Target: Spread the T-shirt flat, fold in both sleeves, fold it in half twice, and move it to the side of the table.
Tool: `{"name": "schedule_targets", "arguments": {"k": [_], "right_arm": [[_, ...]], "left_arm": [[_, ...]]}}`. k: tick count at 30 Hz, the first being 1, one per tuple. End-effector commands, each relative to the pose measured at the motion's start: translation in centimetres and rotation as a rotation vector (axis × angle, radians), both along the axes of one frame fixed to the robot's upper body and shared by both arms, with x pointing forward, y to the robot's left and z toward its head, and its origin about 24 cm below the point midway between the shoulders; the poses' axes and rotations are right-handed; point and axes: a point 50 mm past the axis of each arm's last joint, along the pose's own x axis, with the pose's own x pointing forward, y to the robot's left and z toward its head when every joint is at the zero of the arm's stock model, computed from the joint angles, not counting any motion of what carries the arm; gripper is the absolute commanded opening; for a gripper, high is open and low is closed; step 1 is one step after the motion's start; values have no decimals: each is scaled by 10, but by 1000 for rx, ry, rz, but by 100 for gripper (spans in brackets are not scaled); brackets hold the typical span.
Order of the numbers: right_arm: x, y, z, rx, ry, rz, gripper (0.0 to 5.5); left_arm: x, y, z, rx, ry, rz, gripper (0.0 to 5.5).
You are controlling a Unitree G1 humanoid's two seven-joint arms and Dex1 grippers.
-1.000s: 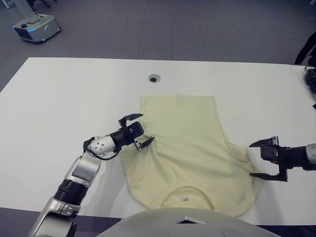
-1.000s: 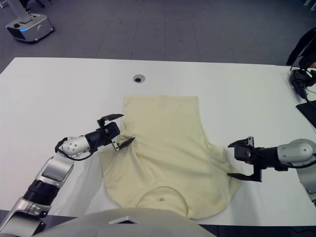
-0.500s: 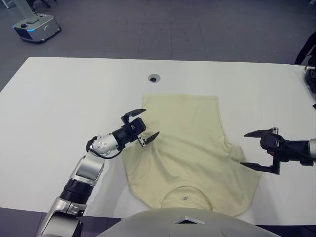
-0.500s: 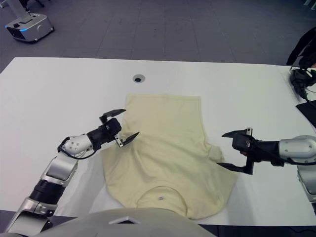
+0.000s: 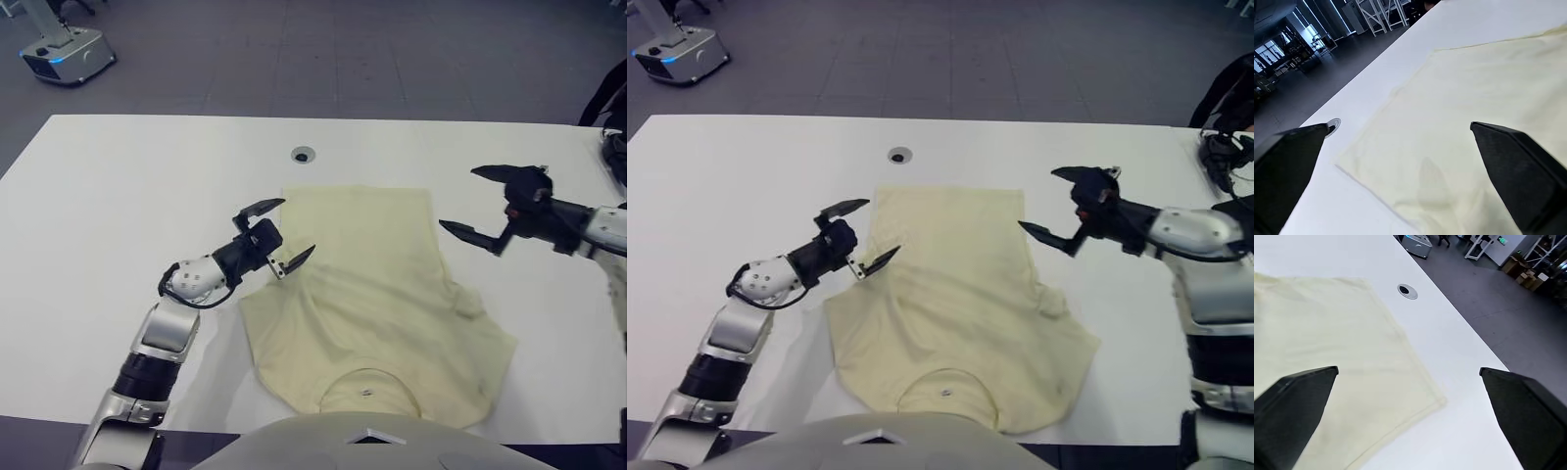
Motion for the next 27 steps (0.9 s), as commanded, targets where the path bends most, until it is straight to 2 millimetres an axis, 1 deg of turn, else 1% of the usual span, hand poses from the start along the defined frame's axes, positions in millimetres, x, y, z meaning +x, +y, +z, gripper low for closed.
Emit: {"name": "schedule_targets", "arguments": {"k": [1, 4, 6, 9, 11, 12, 16, 20, 22, 27], "right_arm": [[26, 28, -23, -7, -73, -58, 538], [46, 47, -39, 16, -114, -126, 538], [57, 58, -53, 7, -135, -167, 538], [58, 63, -77, -34, -144, -210, 538], [54, 62, -90, -36, -144, -246, 538], [53, 61, -93, -32, -143, -258, 538], [57, 61, -94, -37, -140, -263, 538], [53, 56, -107, -98, -112, -256, 538], [53, 55, -110, -136, -116, -245, 538], [55, 38, -118, -254, -121, -255, 538]], "left_arm": [[-11, 23, 1, 113, 71, -35, 540], [-20, 36, 0, 157, 109, -32, 540], [-29, 44, -1, 204, 138, -45, 540], [-37, 54, -4, 281, 186, -73, 540], [-41, 53, -5, 241, 226, -91, 540], [-42, 52, -5, 226, 242, -103, 540], [-54, 62, -15, 301, 287, -89, 540], [-58, 62, -32, 341, 348, -107, 540], [-60, 63, -37, 373, 360, -119, 540], [-59, 72, -38, 410, 360, -102, 540]]}}
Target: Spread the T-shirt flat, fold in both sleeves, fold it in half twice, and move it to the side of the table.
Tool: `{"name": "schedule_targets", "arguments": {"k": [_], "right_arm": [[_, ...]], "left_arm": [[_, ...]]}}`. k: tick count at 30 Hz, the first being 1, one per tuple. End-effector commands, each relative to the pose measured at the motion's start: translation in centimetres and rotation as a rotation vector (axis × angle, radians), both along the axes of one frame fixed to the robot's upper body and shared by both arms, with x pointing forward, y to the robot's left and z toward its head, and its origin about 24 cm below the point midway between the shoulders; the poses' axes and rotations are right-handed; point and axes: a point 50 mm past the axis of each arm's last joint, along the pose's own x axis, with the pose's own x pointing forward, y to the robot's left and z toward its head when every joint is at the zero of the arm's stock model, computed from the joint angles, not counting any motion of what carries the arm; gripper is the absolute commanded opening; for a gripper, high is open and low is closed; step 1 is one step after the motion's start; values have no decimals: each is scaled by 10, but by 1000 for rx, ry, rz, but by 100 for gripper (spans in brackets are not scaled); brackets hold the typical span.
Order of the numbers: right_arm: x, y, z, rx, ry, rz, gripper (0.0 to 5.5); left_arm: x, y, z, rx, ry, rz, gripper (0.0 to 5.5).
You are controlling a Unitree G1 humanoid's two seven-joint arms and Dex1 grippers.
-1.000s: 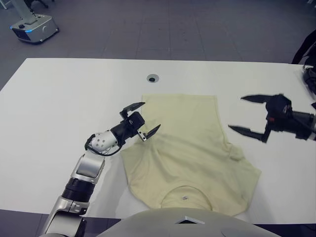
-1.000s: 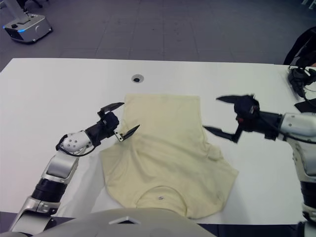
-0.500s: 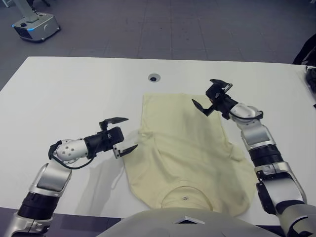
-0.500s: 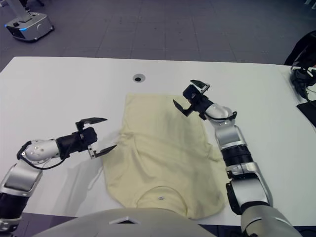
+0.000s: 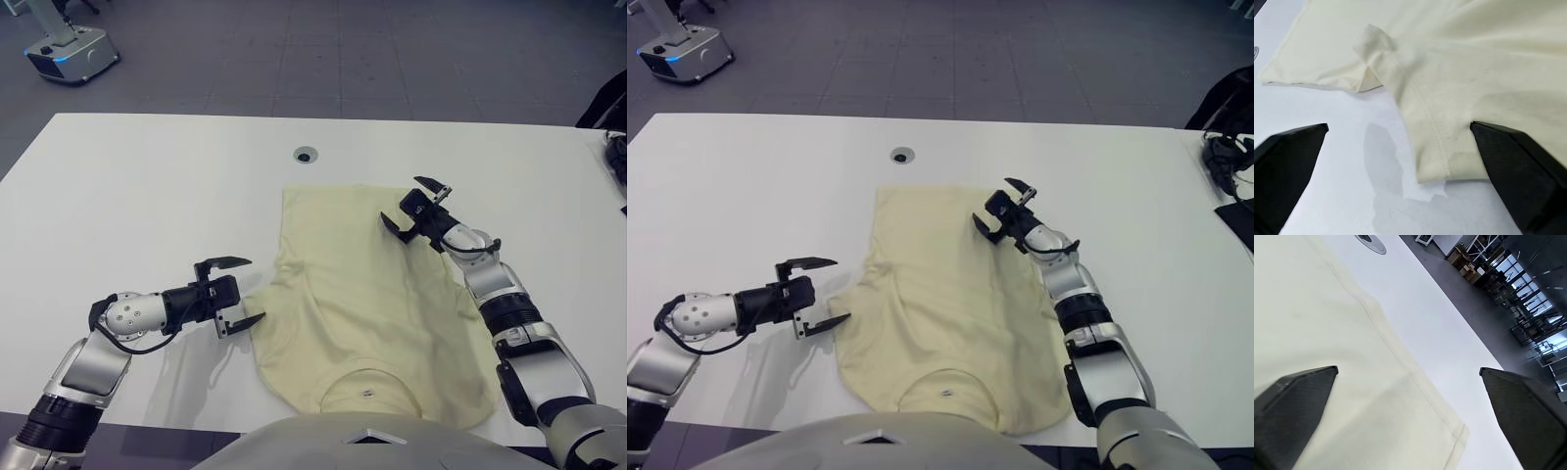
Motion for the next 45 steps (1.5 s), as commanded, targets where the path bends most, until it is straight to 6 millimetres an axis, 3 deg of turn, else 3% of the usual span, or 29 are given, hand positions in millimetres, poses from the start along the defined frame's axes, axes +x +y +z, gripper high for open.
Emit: {"name": "schedule_targets", "arguments": {"k": [1, 13, 22, 34, 45], "right_arm": [[-4, -22, -17, -121, 72, -29, 538], [-3, -33, -25, -193, 59, 19, 538], [8, -25, -15, -199, -2, 32, 538], [12, -27, -13, -220, -21, 8, 538], [15, -23, 7, -94, -94, 44, 538]], "left_arm": [[-5, 17, -14, 114, 74, 29, 540], [2, 20, -3, 110, 21, 51, 540], [-5, 14, -1, 65, 24, 54, 540], [-17, 11, 21, 67, -67, 80, 540], [-18, 13, 25, 82, -106, 137, 540]]}}
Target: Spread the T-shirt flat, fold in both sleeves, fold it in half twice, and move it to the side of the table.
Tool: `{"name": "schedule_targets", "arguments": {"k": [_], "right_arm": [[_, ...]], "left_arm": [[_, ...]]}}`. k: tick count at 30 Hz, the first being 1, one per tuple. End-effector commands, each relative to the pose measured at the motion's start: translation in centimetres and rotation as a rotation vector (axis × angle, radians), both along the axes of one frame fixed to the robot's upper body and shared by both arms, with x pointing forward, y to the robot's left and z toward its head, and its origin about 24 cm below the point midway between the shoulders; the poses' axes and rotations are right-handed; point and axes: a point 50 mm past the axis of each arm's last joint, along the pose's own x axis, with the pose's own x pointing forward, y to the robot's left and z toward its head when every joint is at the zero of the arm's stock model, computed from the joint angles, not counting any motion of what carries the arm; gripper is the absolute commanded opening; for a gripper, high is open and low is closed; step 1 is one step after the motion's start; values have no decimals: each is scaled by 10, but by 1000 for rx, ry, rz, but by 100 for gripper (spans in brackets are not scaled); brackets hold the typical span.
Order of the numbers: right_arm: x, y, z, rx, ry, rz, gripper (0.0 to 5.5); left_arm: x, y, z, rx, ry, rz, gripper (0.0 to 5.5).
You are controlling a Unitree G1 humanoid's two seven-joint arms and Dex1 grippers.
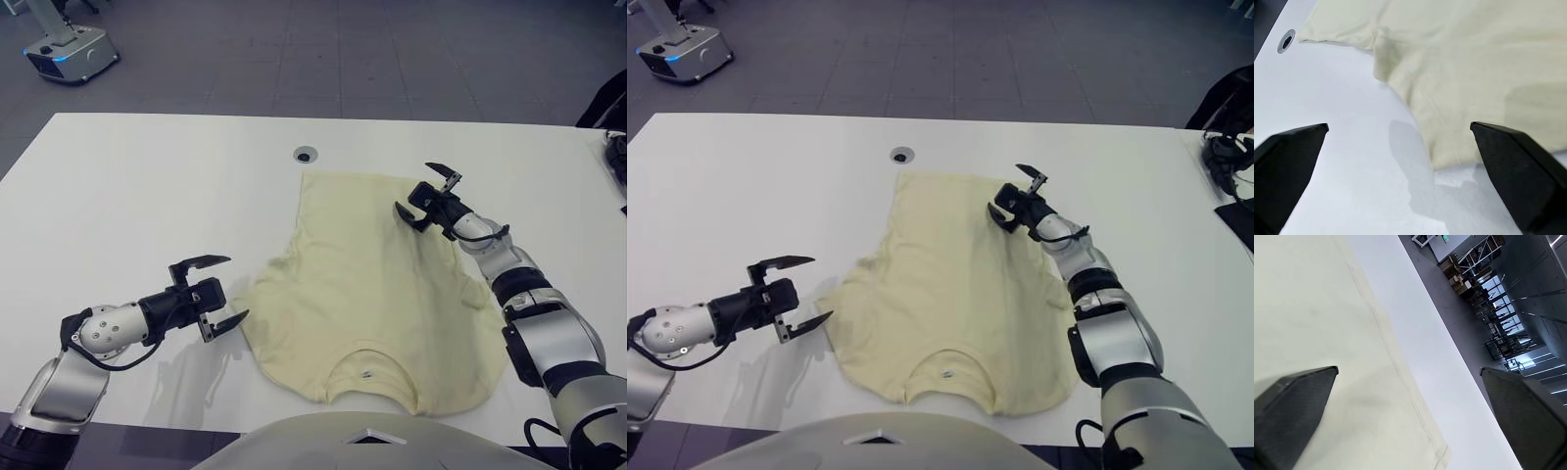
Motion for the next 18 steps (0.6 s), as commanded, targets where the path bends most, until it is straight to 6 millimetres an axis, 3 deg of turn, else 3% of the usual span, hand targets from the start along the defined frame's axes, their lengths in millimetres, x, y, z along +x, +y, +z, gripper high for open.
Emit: {"name": "schedule_targets", "arguments": {"k": [1, 7, 10, 13, 18], "right_arm": [[-2, -1, 7, 78, -6, 15, 538], [-4, -3, 46, 312, -84, 45, 538], [-9, -4, 67, 403, -111, 57, 538], [-17, -5, 87, 481, -148, 52, 538], [-34, -4, 111, 565, -187, 60, 538]], "left_arm": [[0, 4, 3, 15, -14, 24, 540], [7, 21, 14, 57, -65, 37, 540], [9, 29, 18, 159, -103, 4, 540], [14, 32, 17, 273, -177, -91, 540], [19, 32, 15, 297, -280, -265, 540]]}}
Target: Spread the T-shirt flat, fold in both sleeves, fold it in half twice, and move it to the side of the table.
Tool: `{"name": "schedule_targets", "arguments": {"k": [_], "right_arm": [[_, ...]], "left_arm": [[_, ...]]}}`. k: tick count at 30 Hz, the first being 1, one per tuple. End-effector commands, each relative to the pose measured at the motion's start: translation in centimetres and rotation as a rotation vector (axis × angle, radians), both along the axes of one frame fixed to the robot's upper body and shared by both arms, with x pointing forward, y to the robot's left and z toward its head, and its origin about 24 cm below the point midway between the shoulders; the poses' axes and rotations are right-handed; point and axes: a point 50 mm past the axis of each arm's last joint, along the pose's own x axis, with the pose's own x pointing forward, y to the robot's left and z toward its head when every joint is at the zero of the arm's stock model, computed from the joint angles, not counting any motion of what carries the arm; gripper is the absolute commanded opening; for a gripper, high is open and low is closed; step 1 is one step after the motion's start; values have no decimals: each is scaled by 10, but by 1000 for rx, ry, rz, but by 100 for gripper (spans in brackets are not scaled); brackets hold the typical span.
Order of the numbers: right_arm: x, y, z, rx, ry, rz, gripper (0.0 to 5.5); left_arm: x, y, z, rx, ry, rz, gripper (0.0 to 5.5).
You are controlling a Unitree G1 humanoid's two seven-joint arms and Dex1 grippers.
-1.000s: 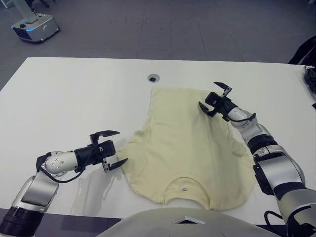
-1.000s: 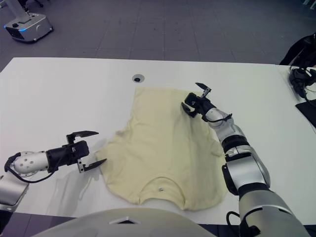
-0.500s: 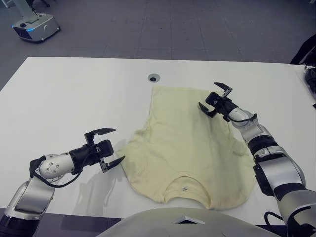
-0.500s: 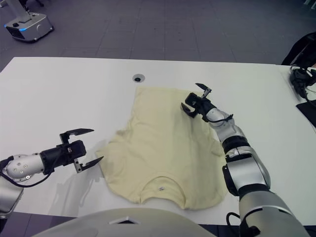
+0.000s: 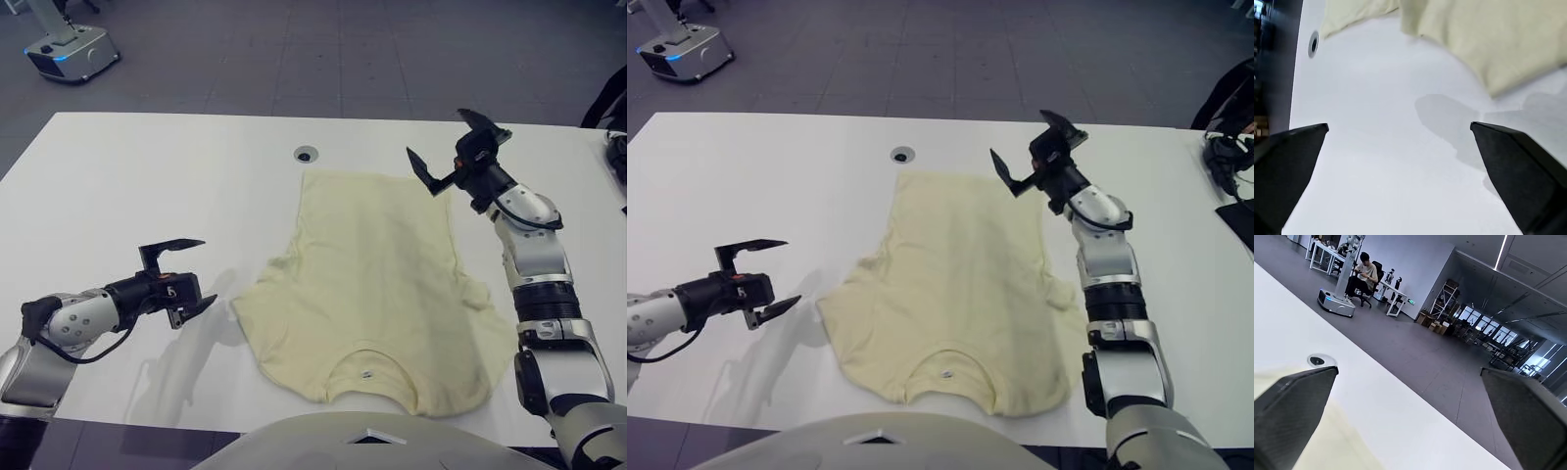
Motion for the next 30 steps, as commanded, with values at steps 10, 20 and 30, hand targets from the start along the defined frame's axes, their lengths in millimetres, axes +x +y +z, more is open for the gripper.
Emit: {"name": "schedule_targets", "arguments": {"k": [10, 20, 30], "right_arm": [[-29, -2, 1, 90, 14, -44, 538], [-31, 9, -1, 116, 17, -20, 538], [-34, 12, -10, 99, 45, -14, 538]], "left_arm": [[21, -6, -13, 82, -68, -435, 540], [23, 0, -22, 179, 60, -550, 540], [30, 3, -2, 122, -21, -490, 540]]}}
